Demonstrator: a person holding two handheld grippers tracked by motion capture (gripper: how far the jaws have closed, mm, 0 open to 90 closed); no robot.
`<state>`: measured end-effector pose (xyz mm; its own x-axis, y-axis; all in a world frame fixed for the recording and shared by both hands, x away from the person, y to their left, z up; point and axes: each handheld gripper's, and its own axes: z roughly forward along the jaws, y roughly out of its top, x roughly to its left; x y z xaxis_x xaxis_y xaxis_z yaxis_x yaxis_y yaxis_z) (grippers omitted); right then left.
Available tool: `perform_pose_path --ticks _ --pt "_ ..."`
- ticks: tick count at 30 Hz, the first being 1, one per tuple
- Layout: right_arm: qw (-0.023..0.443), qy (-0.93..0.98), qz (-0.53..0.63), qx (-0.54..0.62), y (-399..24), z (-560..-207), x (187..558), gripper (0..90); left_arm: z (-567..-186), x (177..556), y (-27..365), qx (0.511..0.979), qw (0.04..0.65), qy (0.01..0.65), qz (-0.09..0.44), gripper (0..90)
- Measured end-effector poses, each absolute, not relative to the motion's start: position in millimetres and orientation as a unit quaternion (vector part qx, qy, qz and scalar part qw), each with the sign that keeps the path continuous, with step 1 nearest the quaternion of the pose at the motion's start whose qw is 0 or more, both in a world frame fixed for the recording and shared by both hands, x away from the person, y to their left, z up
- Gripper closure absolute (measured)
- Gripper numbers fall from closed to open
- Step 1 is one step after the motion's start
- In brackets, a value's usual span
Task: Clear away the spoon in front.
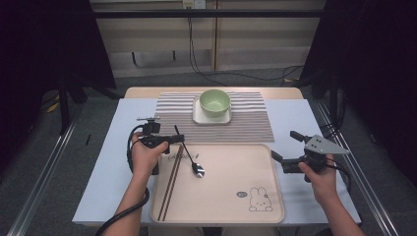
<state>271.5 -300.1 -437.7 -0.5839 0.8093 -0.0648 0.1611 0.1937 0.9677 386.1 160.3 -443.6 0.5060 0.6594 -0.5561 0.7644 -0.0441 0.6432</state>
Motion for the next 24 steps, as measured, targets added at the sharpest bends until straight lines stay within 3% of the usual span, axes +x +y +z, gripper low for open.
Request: perform_pose_path --ticks 6,13,18,24 --pt "0.302 0.710 0.538 0.340 -299.5 -438.0 271.7 1.7 -445.6 380.4 164.4 0.731 0.478 0.482 -0.068 85.2" --pt "0.300 0.704 0.543 0.345 -298.7 -437.7 273.0 1.7 -456.9 379.2 160.5 0.727 0.484 0.486 -0.046 82.7" --pt "0.301 0.705 0.541 0.345 -299.4 -437.5 272.5 1.7 -461.0 381.0 148.7 0.742 0.474 0.474 -0.029 81.4" --pt "0.300 0.708 0.540 0.343 -299.6 -437.9 272.7 1.7 -458.1 377.3 136.1 0.766 0.457 0.450 -0.044 81.8"
